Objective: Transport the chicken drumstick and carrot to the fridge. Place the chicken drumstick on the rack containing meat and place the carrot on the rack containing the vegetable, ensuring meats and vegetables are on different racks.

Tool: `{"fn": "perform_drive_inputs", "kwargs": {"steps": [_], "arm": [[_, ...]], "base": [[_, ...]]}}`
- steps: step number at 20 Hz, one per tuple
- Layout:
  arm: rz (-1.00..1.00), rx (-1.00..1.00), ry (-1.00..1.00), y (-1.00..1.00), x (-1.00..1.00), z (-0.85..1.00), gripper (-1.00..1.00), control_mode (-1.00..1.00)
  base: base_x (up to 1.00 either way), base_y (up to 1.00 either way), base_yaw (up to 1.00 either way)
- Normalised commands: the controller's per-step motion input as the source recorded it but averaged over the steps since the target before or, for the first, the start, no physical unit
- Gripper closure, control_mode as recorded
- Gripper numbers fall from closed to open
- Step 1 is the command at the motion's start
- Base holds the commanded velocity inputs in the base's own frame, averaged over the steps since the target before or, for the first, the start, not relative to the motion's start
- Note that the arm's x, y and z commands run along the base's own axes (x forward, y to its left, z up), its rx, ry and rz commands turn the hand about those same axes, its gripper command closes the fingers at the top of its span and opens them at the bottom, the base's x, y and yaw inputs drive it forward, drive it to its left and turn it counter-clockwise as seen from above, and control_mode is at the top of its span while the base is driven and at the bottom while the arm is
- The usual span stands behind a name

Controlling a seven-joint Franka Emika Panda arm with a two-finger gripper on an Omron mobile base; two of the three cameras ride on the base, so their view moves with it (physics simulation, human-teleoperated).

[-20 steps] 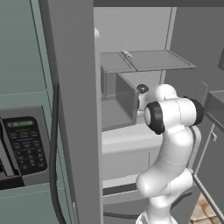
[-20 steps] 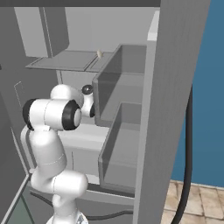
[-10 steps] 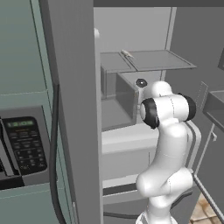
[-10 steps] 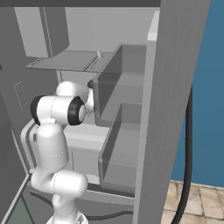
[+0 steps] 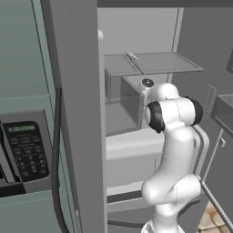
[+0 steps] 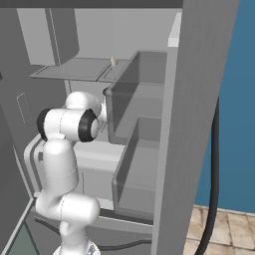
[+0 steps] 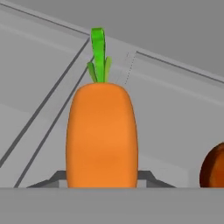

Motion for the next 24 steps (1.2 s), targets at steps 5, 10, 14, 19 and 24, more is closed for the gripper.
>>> {"fn": "perform_drive_inputs", "kwargs": {"steps": [5, 10, 14, 19, 24], "arm": [[-0.02, 0.00, -0.01, -0.05, -0.06, -0.67, -1.00, -1.00], [-0.02, 0.00, -0.04, -0.01, -0.11, -0.08, -1.00, -1.00], [-0.07, 0.00, -0.04, 0.00, -0.53, 0.00, -1.00, -1.00], [-0.12, 0.03, -0.10, 0.00, -0.85, 0.11, -1.00, -1.00], [-0.25, 0.04, 0.00, 0.00, -0.79, 0.53, -1.00, -1.00]], "base": [[0.00, 0.00, 0.00], [0.00, 0.00, 0.00], [0.00, 0.00, 0.00], [0.00, 0.00, 0.00], [0.00, 0.00, 0.00]]}}
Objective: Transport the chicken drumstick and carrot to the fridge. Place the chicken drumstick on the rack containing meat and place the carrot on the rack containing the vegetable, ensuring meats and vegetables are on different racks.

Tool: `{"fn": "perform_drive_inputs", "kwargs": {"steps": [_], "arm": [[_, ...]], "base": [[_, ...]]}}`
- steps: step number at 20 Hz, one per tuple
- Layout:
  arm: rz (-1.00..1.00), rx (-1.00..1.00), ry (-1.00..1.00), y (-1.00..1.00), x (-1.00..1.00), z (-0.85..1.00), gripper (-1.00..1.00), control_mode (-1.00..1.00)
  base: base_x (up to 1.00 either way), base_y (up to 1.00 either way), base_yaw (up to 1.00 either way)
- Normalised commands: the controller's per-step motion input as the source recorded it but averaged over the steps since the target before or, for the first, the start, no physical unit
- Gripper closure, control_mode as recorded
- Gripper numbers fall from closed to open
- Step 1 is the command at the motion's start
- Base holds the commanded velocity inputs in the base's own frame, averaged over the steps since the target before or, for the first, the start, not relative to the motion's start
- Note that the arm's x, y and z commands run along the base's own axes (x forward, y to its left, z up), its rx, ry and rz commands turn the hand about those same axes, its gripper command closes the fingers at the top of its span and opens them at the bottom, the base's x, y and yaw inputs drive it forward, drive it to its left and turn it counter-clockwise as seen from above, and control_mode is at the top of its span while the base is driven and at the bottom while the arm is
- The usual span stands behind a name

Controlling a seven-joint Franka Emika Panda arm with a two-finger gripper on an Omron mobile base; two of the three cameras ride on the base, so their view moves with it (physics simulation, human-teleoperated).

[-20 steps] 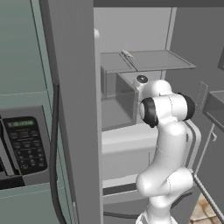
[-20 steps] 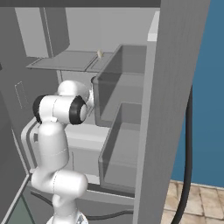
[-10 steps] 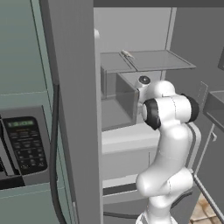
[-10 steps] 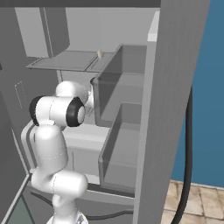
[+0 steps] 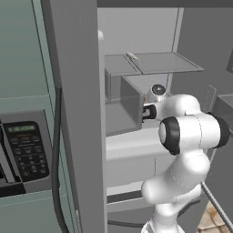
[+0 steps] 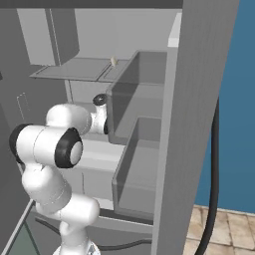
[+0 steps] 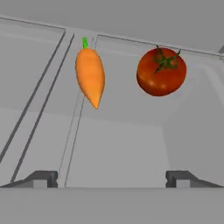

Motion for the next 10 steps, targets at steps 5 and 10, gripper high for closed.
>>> {"fn": "perform_drive_inputs", "kwargs": {"steps": [5, 10], "arm": [[-0.21, 0.03, 0.00, 0.00, -0.77, 0.76, -1.00, -1.00], [-0.10, 0.08, 0.00, 0.01, -0.92, 0.85, -1.00, -1.00]], "base": [[0.00, 0.00, 0.00], [0.00, 0.00, 0.00]]}}
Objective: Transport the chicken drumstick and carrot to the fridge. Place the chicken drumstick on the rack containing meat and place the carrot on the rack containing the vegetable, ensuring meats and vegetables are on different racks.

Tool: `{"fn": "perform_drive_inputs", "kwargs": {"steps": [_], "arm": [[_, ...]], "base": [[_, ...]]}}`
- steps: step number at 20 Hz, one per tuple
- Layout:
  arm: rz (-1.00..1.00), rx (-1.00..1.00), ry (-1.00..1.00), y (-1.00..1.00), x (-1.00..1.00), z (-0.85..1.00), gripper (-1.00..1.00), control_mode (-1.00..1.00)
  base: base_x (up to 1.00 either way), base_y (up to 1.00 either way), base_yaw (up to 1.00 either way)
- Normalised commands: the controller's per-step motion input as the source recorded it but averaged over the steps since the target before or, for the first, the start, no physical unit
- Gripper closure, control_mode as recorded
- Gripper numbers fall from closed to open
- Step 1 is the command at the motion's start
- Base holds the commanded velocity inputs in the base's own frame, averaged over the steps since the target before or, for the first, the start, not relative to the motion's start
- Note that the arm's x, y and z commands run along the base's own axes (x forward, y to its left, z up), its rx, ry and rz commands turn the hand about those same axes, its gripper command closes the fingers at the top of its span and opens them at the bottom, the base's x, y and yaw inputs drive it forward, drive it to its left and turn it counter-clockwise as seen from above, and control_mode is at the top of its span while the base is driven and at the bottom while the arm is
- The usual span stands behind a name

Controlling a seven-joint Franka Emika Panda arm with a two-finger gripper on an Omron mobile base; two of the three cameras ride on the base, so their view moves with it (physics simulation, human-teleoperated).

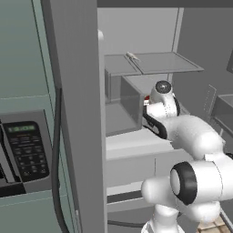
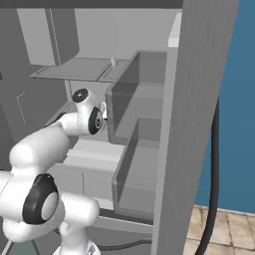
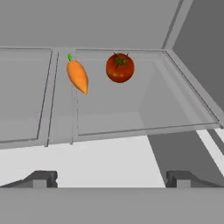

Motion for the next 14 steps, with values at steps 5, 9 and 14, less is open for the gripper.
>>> {"fn": "perform_drive_inputs", "kwargs": {"steps": [5, 9, 14], "arm": [[-0.04, 0.10, 0.00, 0.00, -0.98, 0.98, -1.00, -1.00], [0.00, 0.09, 0.00, 0.00, -0.84, 0.98, -1.00, -1.00], [-0.03, 0.02, -0.01, 0.02, -0.76, 0.73, -1.00, -1.00]], "base": [[0.00, 0.00, 0.00], [0.00, 0.00, 0.00], [0.00, 0.00, 0.00]]}}
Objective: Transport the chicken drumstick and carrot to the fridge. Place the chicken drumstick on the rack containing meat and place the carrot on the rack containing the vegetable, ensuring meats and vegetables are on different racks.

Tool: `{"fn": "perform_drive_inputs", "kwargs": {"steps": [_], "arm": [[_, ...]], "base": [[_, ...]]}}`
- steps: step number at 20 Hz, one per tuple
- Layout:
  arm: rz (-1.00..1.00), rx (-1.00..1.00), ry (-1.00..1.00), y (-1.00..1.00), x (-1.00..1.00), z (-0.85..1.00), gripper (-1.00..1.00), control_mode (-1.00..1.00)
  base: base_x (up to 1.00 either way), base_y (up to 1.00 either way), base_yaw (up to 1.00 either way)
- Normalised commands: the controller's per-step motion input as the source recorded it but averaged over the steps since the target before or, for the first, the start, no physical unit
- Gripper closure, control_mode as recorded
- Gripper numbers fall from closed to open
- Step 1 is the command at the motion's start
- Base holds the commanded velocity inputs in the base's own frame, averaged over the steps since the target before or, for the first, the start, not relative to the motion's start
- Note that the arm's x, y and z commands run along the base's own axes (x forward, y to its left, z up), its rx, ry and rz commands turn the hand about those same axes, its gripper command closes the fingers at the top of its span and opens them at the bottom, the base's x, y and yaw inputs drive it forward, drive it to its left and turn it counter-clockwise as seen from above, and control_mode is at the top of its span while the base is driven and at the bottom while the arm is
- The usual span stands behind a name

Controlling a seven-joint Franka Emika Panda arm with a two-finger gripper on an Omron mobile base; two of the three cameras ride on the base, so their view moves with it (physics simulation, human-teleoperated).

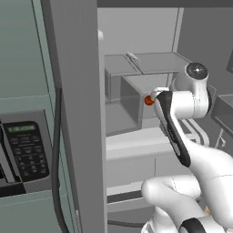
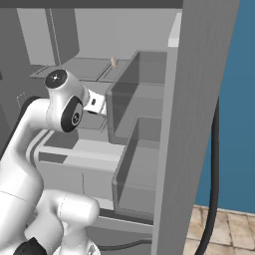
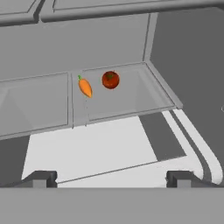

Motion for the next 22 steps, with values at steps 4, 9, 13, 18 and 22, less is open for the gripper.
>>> {"fn": "perform_drive_inputs", "kwargs": {"steps": [4, 9, 13, 18, 22], "arm": [[0.00, 0.02, 0.00, 0.06, -0.94, 0.49, -1.00, -1.00], [0.08, 0.04, -0.01, 0.14, -0.93, 0.19, -1.00, -1.00], [0.02, -0.03, -0.18, 0.25, -0.81, 0.10, -1.00, -1.00], [0.00, -0.03, -0.11, 0.25, -0.71, 0.45, -1.00, -1.00], [0.00, 0.00, -0.04, 0.23, -0.72, 0.57, -1.00, -1.00]], "base": [[0.00, 0.00, 0.00], [0.00, 0.00, 0.00], [0.00, 0.00, 0.00], [0.00, 0.00, 0.00], [0.00, 0.00, 0.00]]}}
